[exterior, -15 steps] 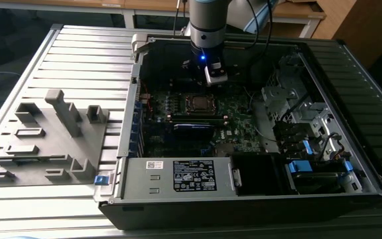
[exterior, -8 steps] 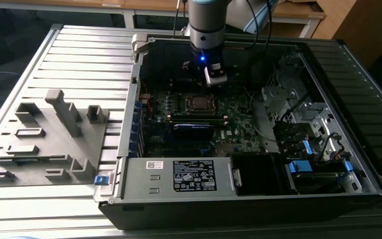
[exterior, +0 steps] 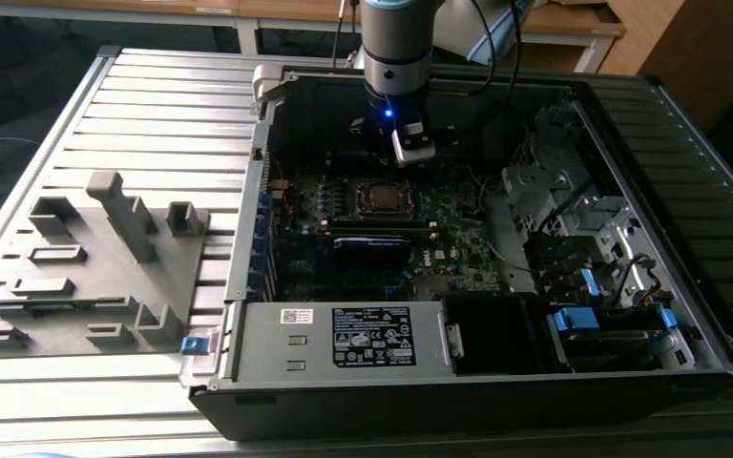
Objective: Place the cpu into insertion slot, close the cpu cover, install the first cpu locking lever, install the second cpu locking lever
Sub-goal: 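Install the first cpu locking lever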
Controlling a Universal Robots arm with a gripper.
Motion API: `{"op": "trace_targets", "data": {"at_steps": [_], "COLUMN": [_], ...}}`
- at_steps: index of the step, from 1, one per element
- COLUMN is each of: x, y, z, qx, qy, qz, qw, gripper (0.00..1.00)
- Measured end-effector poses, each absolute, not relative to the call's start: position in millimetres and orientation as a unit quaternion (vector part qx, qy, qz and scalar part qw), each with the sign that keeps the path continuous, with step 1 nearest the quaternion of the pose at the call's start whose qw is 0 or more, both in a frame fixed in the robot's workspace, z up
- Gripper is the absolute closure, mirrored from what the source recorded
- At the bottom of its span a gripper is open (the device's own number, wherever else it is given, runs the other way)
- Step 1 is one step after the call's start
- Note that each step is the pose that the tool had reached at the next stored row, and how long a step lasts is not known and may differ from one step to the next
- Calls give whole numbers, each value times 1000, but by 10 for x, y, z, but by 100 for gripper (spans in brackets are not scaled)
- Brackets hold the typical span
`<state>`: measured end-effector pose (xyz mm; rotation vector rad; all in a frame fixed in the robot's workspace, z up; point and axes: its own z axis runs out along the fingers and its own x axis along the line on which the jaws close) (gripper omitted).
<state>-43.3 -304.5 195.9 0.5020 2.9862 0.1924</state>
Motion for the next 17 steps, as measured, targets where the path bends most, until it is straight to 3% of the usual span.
{"op": "trace_targets", "data": {"at_steps": [17], "x": [-433], "y": [-3098], "z": [2010], "qx": [165], "qy": [983], "qz": [64], "qw": [58], "gripper": [89]}}
